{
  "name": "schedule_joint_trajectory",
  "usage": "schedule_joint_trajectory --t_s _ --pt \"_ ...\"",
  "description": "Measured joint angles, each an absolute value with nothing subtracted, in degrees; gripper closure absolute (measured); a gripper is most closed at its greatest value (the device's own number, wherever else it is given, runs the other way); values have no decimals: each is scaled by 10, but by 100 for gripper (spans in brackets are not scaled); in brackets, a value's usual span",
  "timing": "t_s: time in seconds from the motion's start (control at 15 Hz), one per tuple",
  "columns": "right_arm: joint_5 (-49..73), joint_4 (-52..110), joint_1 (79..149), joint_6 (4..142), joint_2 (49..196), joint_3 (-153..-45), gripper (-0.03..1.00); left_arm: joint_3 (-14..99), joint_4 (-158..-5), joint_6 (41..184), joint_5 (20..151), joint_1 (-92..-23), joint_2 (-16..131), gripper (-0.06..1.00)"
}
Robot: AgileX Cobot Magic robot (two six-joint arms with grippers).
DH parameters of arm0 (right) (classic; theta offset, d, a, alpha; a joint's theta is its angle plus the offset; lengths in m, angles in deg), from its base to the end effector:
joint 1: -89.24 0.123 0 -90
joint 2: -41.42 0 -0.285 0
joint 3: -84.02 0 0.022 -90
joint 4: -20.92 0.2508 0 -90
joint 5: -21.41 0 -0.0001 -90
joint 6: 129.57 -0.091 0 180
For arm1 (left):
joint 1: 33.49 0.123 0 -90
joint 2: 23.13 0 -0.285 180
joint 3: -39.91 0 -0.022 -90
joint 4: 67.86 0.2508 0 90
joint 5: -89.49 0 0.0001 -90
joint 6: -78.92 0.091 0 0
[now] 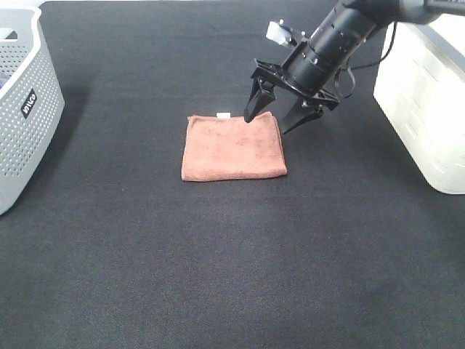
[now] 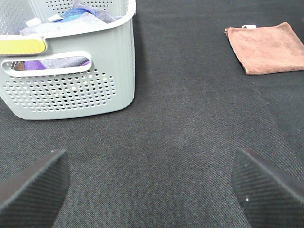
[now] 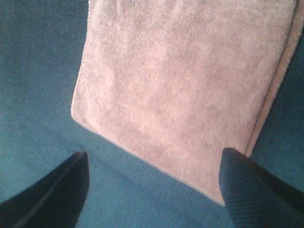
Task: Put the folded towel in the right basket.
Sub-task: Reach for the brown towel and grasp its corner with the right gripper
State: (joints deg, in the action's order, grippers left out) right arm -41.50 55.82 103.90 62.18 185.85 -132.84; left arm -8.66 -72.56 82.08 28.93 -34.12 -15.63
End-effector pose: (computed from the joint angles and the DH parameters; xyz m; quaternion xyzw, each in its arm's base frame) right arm 0.4690 0.1706 0.1582 -0.1062 0.9516 0.2793 0.0721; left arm -0.0057 -0.0064 0.2778 0.0297 0.8497 -0.0294 0.5256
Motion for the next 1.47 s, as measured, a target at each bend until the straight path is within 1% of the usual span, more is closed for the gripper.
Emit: schedule_joint_trajectory --t_s 0.4,1.13,1.2,1.27,1.33,1.47 --pt "-417 601 1007 651 1908 -1335 26 -87 -726 821 289 -341 -156 7" --pt "-386 595 1006 668 1931 -1337 27 -87 -726 821 289 -341 -156 7" --pt "-385 597 1006 668 1932 -1337 29 -87 -726 821 289 -341 -156 7" --pt "-384 611 1006 670 1938 -1338 37 -87 -726 821 289 -341 -156 7" --pt "-382 613 1006 670 1939 -1338 42 -87 -726 821 289 -341 -156 7" --pt "-378 630 1006 670 1944 -1338 59 -87 -726 821 289 -341 -156 7"
